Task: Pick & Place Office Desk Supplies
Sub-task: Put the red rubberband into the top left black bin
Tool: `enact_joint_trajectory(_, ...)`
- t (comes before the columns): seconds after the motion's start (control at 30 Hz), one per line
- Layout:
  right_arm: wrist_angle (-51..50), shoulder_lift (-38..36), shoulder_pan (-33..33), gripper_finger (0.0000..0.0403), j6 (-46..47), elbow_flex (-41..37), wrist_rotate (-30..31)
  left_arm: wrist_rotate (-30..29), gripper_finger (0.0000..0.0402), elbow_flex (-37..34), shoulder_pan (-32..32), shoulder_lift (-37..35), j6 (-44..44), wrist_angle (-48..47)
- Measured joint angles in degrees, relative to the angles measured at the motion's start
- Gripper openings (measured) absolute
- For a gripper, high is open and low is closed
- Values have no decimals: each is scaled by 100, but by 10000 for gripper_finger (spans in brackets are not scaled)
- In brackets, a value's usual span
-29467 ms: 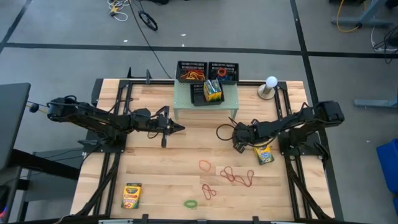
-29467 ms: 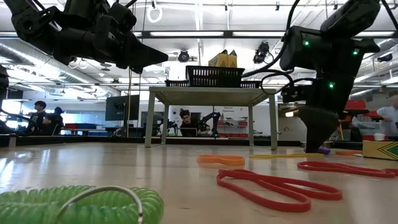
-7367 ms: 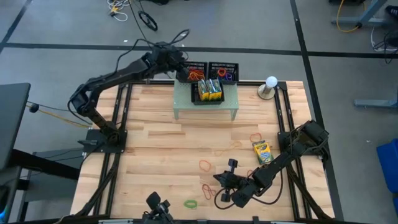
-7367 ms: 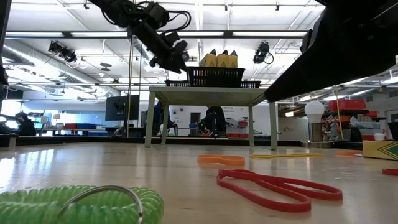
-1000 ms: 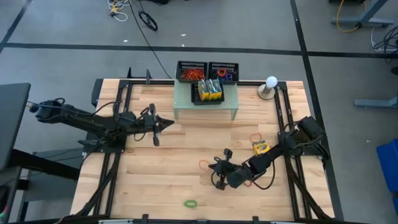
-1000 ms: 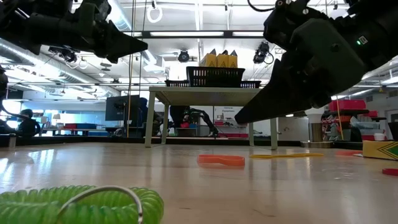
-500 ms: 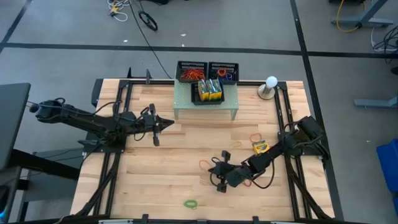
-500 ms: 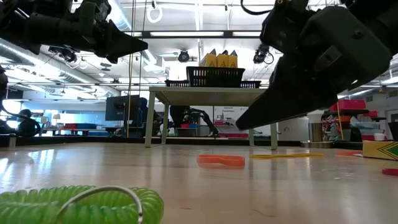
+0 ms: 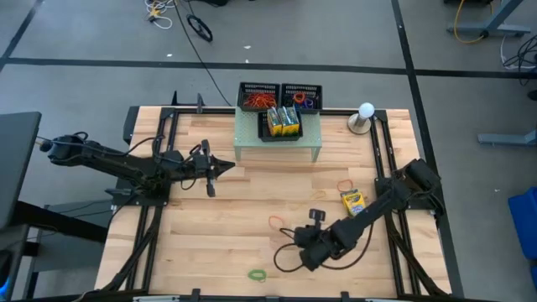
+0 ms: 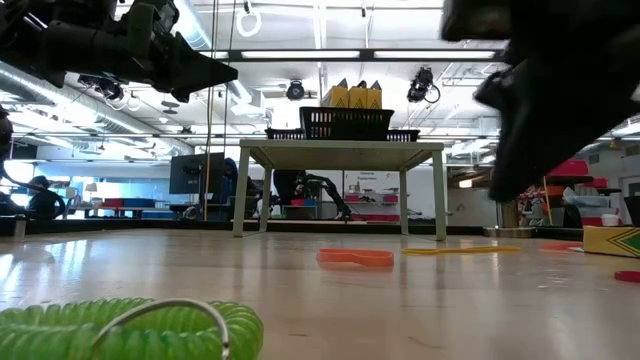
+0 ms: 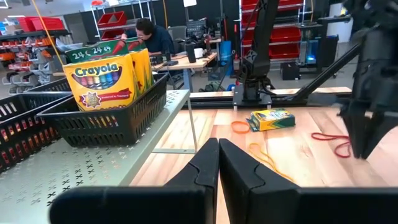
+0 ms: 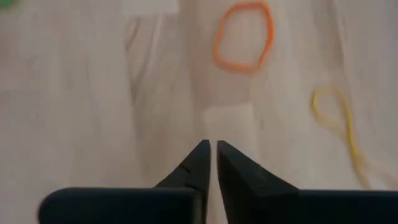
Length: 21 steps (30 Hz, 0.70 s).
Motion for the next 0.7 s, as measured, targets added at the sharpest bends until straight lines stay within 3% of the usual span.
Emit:
enact_joint_trajectory(0.17, -365, -6, 372, 90, 943, 63, -171, 0, 20, 0, 0, 0, 0, 0)
enact_joint_trajectory(0.4, -371, -4, 1127, 146, 2421, -612, -168, 0, 20, 0, 0, 0, 0, 0)
enact_joint_trajectory(0.7, -271, -35, 1445, 136, 2897, -1032, -350, 0, 20, 0, 0, 2, 0, -2)
